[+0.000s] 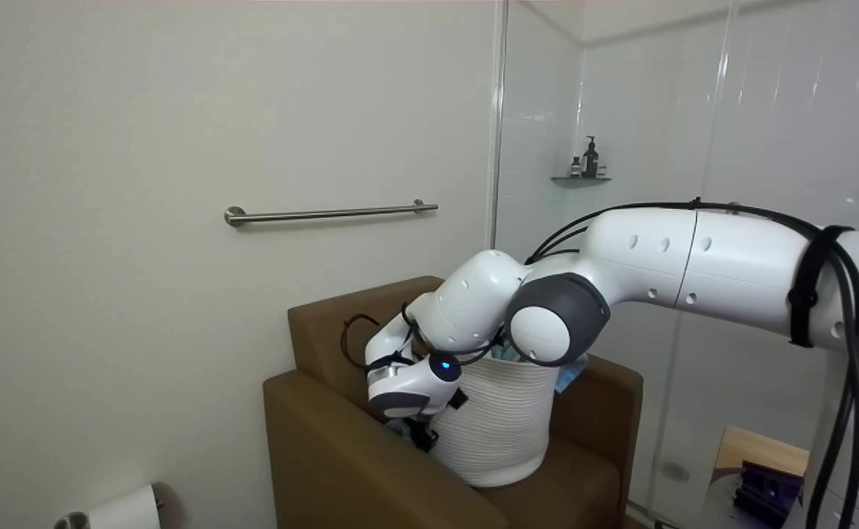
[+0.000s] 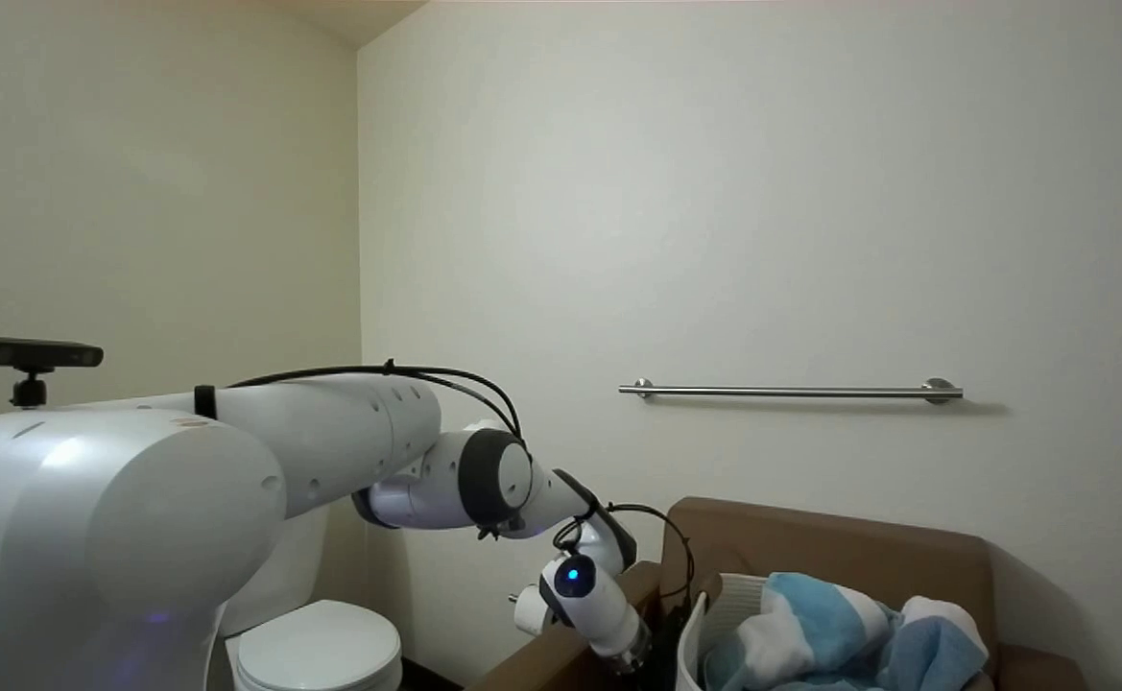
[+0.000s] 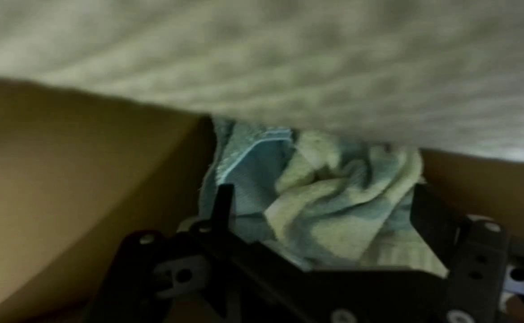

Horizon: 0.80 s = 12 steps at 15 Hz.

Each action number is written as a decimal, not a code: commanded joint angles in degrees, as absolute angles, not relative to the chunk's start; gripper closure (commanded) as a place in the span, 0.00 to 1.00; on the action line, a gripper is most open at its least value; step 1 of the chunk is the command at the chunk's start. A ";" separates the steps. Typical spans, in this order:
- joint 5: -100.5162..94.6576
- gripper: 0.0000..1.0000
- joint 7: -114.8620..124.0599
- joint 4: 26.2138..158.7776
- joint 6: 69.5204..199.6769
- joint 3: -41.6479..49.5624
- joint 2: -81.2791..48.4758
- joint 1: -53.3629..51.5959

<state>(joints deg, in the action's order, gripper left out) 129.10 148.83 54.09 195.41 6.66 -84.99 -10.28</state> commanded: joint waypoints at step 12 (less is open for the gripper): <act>108.46 0.00 149.24 54.12 192.10 -6.49 -85.63 -3.85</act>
